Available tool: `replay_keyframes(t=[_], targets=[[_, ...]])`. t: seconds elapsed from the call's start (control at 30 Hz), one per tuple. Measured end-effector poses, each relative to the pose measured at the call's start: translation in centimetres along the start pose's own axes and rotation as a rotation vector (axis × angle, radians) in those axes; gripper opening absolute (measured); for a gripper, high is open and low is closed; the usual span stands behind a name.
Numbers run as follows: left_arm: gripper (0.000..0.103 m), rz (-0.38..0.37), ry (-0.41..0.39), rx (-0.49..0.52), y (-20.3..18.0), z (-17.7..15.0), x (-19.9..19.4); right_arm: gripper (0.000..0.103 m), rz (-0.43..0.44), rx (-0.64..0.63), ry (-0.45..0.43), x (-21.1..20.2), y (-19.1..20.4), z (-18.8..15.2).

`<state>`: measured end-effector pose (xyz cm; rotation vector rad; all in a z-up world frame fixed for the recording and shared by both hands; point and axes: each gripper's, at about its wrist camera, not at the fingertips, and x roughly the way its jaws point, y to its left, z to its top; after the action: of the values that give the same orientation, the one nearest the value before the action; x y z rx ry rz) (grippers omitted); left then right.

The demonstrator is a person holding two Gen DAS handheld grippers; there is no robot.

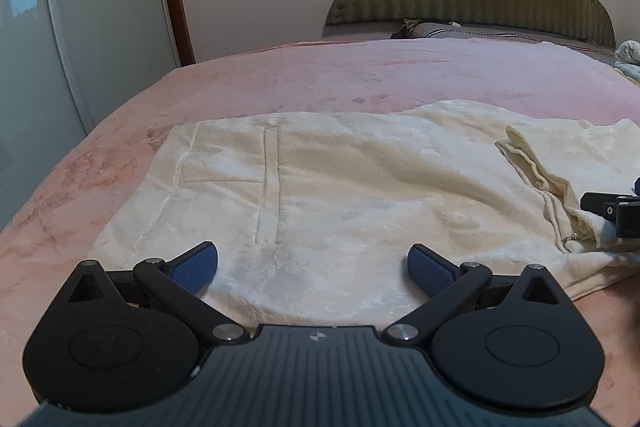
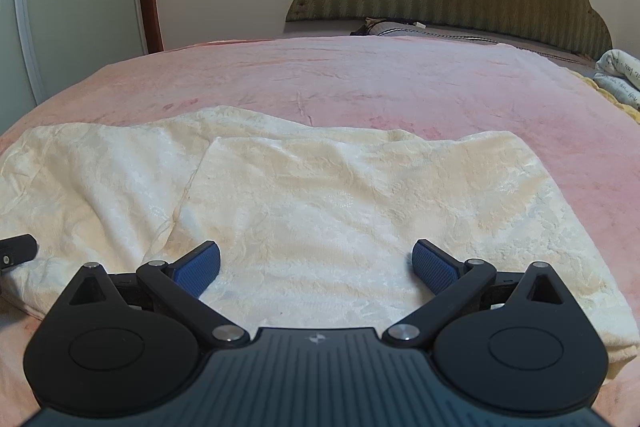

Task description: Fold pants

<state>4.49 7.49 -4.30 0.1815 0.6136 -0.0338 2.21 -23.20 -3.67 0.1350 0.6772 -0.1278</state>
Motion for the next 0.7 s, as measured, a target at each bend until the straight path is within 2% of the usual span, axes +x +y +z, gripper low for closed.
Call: replay_keyframes(t=[0.2, 0.37, 0.57, 0.7], targets=[[0.103, 0.017, -0.002, -0.029, 1.0, 0.4, -0.4, 0.103, 0.02, 0.004, -0.014, -0.6, -0.2, 0.0], [0.103, 0.035, -0.007, -0.054, 1.8, 0.7, -0.7, 0.103, 0.077, -0.004, -0.03, -1.7, 0.7, 0.4], [0.103, 0.058, -0.007, -0.071, 2.8, 0.7, -0.8, 0.103, 0.135, -0.097, -0.065, -3.1, 3.6, 1.0], [0.103, 0.106, -0.027, -0.084, 4.1, 0.7, -1.4, 0.103, 0.202, -0.168, -0.1, -4.1, 6.0, 1.2]])
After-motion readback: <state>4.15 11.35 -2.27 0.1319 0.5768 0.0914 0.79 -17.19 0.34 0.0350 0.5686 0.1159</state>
